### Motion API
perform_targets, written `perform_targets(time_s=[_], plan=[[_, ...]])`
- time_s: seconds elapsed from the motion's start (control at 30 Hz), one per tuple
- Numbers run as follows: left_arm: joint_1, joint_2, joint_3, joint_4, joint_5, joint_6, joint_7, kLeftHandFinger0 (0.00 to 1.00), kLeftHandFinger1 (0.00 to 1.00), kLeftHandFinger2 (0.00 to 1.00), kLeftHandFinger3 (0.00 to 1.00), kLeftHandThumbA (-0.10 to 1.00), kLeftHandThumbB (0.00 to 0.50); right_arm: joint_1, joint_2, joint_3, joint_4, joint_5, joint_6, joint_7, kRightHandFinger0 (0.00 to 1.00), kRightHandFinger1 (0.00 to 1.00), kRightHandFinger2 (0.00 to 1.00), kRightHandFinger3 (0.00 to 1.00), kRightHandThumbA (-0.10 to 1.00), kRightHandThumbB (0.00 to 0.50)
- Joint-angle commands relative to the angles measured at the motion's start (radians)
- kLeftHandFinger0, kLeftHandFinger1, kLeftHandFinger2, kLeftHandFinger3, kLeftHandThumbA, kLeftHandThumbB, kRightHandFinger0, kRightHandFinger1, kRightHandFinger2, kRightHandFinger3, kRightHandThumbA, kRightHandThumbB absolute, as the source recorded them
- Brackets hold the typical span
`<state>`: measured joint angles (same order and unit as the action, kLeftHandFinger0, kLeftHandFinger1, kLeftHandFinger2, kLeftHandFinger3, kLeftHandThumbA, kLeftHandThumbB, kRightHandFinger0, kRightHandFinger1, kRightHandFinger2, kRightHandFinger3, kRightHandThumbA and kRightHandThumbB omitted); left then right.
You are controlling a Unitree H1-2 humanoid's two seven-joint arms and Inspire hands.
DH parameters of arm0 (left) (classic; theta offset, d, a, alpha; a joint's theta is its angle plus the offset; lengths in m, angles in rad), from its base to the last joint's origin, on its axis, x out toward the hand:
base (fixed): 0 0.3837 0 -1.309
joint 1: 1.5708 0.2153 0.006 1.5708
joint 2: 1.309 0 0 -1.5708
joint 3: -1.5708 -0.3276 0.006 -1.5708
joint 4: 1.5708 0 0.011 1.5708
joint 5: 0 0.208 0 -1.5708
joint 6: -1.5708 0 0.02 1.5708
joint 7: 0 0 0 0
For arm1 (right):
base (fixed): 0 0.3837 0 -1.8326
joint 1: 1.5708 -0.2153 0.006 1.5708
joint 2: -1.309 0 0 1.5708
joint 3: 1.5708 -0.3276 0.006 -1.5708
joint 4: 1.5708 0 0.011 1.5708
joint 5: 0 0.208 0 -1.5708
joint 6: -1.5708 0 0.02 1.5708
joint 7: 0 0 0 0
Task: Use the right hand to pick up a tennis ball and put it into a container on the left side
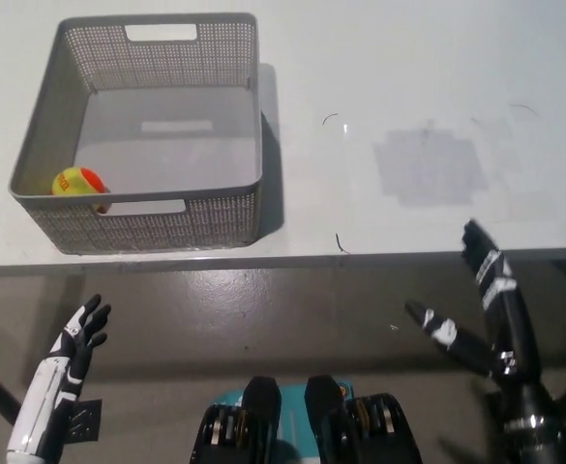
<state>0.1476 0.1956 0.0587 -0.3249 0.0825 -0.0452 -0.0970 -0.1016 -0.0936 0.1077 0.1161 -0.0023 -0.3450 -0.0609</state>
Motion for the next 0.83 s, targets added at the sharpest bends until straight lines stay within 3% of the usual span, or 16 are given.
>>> perform_targets(time_s=[0.0, 0.1, 0.3, 0.47, 0.57, 0.8], plan=[[-0.007, 0.005, 0.019, -0.004, -0.032, -0.076, 0.012, 1.0, 1.0, 1.0, 1.0, 1.0, 0.267, 0.011, 0.012, 0.007, 0.04, 0.068, -0.125, 0.075, 1.0, 1.0, 1.0, 1.0, 1.0, 0.277], [0.008, 0.008, 0.025, -0.013, -0.05, -0.068, 0.005, 1.0, 1.0, 1.0, 1.0, 1.0, 0.282, 0.05, 0.006, 0.013, 0.052, 0.028, -0.118, 0.074, 1.0, 1.0, 1.0, 1.0, 1.0, 0.332], [0.033, 0.006, 0.027, -0.02, -0.056, -0.078, 0.004, 1.0, 1.0, 1.0, 1.0, 1.0, 0.286, 0.113, -0.013, 0.009, 0.065, 0.033, -0.125, 0.102, 1.0, 1.0, 1.0, 1.0, 1.0, 0.278], [0.01, 0.015, 0.019, -0.007, -0.059, -0.068, -0.008, 1.0, 1.0, 1.0, 1.0, 1.0, 0.312, 0.134, -0.025, -0.001, 0.046, 0.028, -0.093, 0.107, 1.0, 1.0, 1.0, 1.0, 1.0, 0.302], [0.01, 0.015, 0.018, -0.011, -0.049, -0.055, -0.006, 1.0, 1.0, 1.0, 1.0, 1.0, 0.309, 0.144, -0.023, -0.005, 0.045, 0.029, -0.092, 0.106, 1.0, 1.0, 1.0, 1.0, 1.0, 0.287], [-0.014, 0.011, 0.022, -0.002, -0.06, -0.021, -0.004, 1.0, 1.0, 1.0, 1.0, 1.0, 0.293, 0.128, -0.016, -0.013, 0.058, 0.045, -0.1, 0.115, 1.0, 1.0, 1.0, 1.0, 1.0, 0.322]])
